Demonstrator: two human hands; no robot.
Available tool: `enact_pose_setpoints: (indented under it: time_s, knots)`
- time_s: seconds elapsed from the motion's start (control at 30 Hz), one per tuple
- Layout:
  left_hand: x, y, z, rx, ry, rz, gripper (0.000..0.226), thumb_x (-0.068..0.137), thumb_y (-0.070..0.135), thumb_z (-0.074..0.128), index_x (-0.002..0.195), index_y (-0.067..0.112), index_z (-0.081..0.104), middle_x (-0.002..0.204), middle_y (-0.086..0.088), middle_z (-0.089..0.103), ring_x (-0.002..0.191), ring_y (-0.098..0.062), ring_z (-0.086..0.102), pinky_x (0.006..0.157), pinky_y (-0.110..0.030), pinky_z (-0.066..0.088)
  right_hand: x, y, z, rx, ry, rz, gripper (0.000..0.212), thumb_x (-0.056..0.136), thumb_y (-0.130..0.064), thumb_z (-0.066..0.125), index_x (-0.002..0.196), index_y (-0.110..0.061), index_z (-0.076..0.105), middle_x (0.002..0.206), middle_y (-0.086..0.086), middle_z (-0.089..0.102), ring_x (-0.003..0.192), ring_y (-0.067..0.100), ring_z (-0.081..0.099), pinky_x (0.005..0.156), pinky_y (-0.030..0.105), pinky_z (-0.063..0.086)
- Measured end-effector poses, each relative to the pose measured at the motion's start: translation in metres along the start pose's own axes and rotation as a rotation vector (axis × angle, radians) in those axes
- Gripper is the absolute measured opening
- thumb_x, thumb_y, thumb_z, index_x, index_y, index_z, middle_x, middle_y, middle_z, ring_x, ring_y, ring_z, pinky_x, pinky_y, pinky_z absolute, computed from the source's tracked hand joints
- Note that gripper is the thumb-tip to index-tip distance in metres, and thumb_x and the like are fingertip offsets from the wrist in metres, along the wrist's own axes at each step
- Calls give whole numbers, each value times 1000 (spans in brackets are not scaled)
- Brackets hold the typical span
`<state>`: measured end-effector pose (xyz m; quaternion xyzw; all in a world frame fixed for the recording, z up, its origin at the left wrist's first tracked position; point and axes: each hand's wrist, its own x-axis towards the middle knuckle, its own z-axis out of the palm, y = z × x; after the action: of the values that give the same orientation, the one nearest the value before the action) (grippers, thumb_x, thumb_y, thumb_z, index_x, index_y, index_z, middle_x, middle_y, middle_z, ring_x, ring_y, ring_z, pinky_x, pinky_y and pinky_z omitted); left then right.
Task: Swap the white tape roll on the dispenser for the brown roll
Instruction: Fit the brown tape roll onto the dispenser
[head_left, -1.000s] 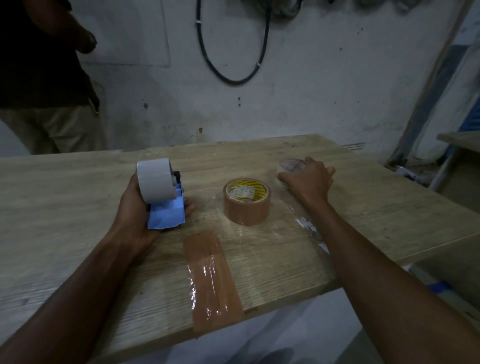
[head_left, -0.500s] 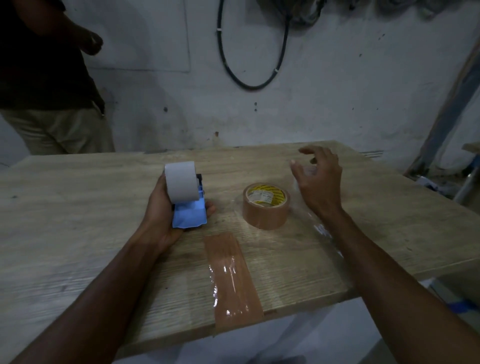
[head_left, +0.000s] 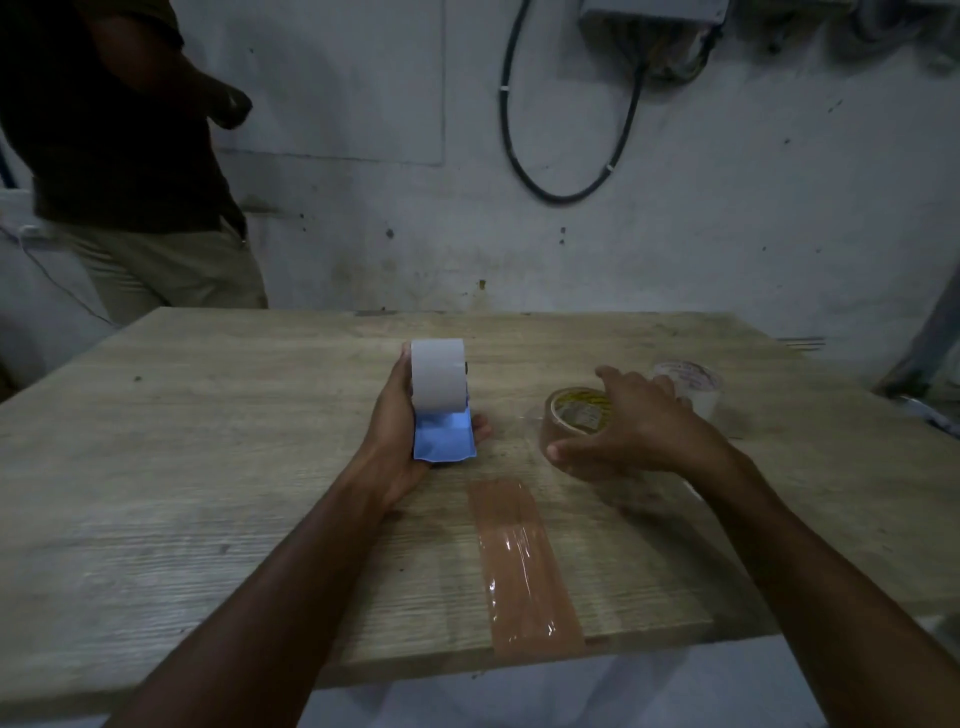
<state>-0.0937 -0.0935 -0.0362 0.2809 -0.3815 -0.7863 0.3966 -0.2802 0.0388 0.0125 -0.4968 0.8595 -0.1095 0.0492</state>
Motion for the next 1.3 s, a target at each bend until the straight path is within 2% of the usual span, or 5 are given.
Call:
enact_pose_setpoints:
  time_s: [0.3,0.6,0.97,1.17,1.3]
  knots:
    - [17,-7,-12,-209,-26,-9,61,87,57,60,124,8,60,109,-14,63,71,-29,73,61,-42,60,9,-9,2,318,116,11,93,51,-66,85,127,-17,58,119,4,64,104,22,61,85,39,57]
    - [22,-1,-26,-238,-35,146,51,96,59,46,111,14,64,89,-7,68,64,-21,71,71,-44,57,24,-27,21,1044,187,-333,98,46,-43,93,135,-32,53,133,-3,58,118,17,59,89,34,56]
    - [27,-9,-24,-84,-78,133,67,81,64,64,120,11,70,112,-14,70,97,-27,69,98,-44,51,22,-27,43,1123,153,-513,96,51,-28,94,137,-33,51,135,-6,58,124,16,58,103,45,51]
    - [23,-7,-22,-62,-40,142,60,70,65,72,104,15,77,101,-13,73,86,-24,70,86,-41,52,21,-32,44,1178,168,-528,89,59,-32,89,139,-28,51,133,-4,60,116,9,62,90,29,57]
    - [17,-5,-20,-7,-16,165,69,72,67,71,116,14,73,112,-15,72,100,-28,68,105,-49,47,19,-35,46,1188,140,-556,88,62,-37,86,141,-23,50,136,2,60,119,15,62,92,29,53]
